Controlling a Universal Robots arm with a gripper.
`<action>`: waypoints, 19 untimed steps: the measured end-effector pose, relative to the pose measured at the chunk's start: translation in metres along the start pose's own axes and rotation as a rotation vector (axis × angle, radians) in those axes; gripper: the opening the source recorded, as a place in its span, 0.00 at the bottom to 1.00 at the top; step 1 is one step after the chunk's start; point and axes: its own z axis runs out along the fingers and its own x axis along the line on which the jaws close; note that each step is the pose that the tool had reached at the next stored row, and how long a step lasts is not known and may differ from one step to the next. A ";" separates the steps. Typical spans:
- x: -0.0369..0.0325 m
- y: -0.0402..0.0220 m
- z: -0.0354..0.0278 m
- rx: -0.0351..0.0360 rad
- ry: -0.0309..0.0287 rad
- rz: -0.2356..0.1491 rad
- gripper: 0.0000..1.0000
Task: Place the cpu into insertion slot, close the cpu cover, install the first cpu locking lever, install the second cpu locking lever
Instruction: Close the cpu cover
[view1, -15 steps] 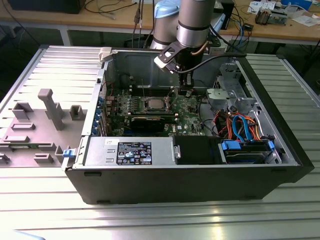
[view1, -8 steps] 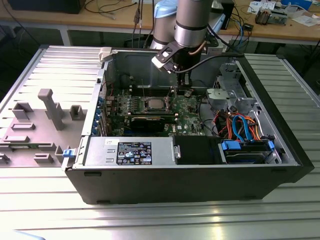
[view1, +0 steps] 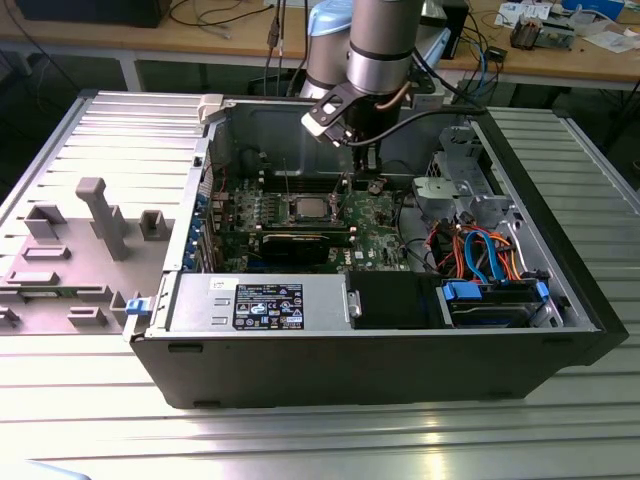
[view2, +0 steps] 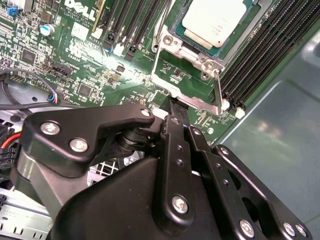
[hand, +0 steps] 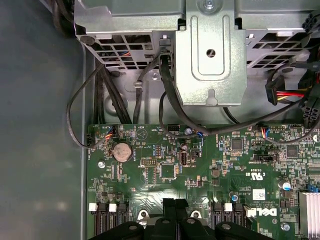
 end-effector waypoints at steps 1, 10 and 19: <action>0.0000 -0.0003 0.0000 0.0000 0.0001 0.000 0.11; 0.0000 -0.0065 -0.0002 0.0000 0.0001 0.000 0.11; 0.0000 -0.0091 -0.0003 0.0000 0.0000 0.000 0.11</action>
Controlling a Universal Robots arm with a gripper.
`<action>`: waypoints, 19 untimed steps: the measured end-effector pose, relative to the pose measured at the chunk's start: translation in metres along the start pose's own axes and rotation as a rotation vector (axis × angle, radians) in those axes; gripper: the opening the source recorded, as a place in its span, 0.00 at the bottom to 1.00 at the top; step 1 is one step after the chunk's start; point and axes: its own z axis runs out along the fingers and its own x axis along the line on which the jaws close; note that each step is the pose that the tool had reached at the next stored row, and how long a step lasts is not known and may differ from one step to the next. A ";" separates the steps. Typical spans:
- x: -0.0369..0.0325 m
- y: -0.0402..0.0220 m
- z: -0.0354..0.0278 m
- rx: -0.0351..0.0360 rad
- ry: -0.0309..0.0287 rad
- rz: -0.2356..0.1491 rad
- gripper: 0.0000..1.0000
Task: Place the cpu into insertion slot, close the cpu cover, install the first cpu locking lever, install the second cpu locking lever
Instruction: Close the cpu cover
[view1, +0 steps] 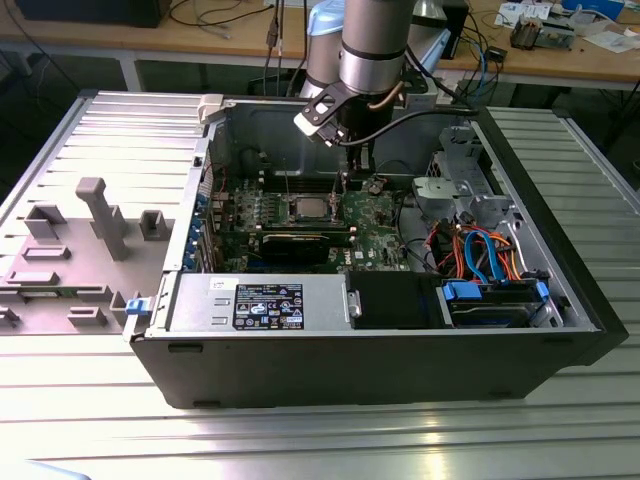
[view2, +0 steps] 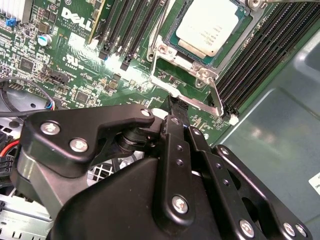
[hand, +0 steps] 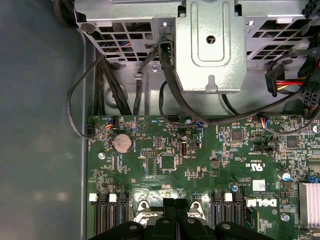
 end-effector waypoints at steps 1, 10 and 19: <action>0.0000 0.0000 0.0000 0.0000 0.0000 0.000 0.11; 0.0000 -0.0035 0.0000 -0.0001 0.0001 0.000 0.11; 0.0000 -0.0114 -0.0003 0.0000 0.0000 0.000 0.11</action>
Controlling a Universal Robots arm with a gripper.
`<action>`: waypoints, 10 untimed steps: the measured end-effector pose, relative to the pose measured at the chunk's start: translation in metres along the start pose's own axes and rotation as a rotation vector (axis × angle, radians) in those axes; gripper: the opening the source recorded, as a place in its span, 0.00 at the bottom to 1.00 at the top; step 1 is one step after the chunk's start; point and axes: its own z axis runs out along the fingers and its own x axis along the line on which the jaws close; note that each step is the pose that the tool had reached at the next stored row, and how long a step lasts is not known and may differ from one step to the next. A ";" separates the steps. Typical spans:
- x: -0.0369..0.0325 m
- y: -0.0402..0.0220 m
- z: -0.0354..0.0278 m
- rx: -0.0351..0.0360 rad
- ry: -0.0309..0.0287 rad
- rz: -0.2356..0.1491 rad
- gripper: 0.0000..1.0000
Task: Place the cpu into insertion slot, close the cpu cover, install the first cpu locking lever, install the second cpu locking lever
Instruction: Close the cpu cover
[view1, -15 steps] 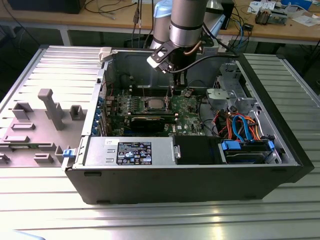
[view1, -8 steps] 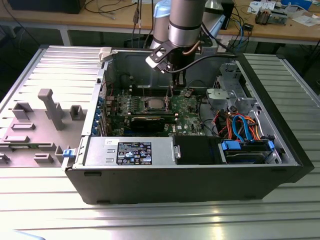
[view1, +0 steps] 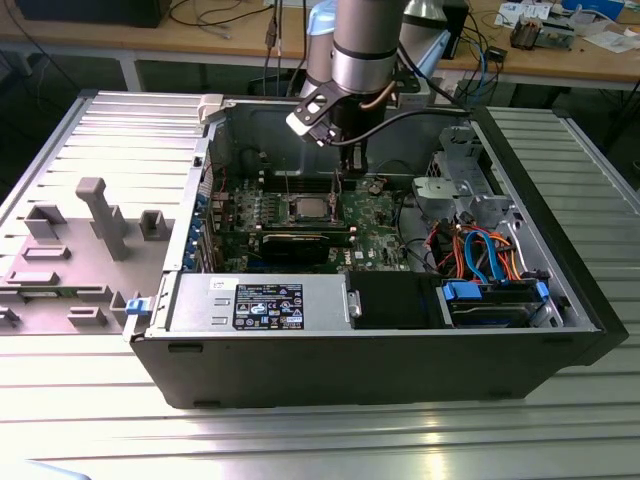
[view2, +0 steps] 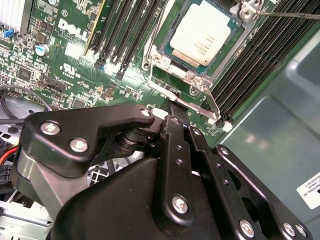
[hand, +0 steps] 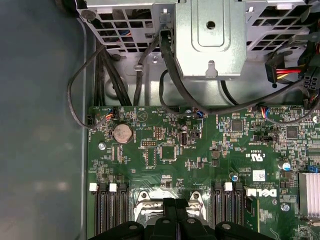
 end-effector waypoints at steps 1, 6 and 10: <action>0.0000 -0.0011 0.0000 0.0000 0.0000 0.000 0.11; 0.0000 -0.0056 -0.0002 0.0000 0.0001 0.000 0.11; 0.0000 -0.0062 -0.0002 0.0000 0.0000 0.000 0.11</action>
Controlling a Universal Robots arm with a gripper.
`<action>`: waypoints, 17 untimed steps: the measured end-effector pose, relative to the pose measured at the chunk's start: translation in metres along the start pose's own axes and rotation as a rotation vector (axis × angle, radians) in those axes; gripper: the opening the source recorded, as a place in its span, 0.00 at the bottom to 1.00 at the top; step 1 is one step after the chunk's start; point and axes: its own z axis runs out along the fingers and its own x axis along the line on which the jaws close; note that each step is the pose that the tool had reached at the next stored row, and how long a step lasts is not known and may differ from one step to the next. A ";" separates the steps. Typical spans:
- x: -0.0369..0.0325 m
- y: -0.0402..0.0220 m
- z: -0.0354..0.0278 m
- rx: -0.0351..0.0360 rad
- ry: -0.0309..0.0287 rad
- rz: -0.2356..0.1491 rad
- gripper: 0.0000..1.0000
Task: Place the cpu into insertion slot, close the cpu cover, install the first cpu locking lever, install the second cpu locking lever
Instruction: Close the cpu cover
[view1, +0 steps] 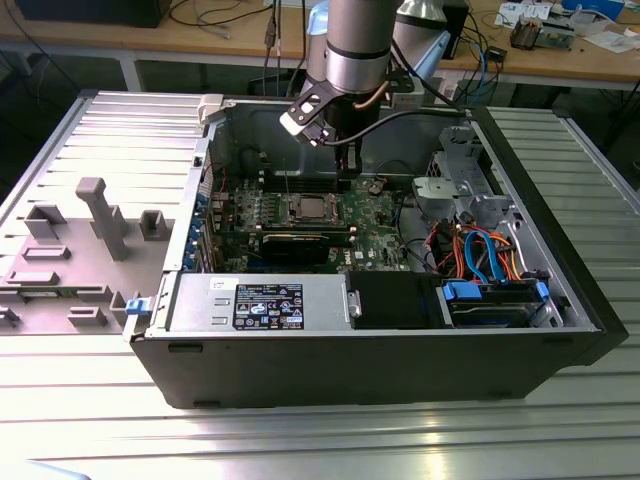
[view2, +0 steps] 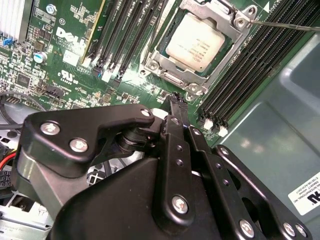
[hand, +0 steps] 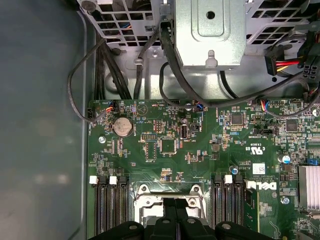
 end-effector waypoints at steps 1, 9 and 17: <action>0.0000 0.0000 0.0000 0.0001 0.0000 0.000 0.11; 0.0000 -0.0024 0.0000 0.0001 -0.0001 0.000 0.11; 0.0000 -0.0112 0.0006 -0.0001 0.0000 0.000 0.11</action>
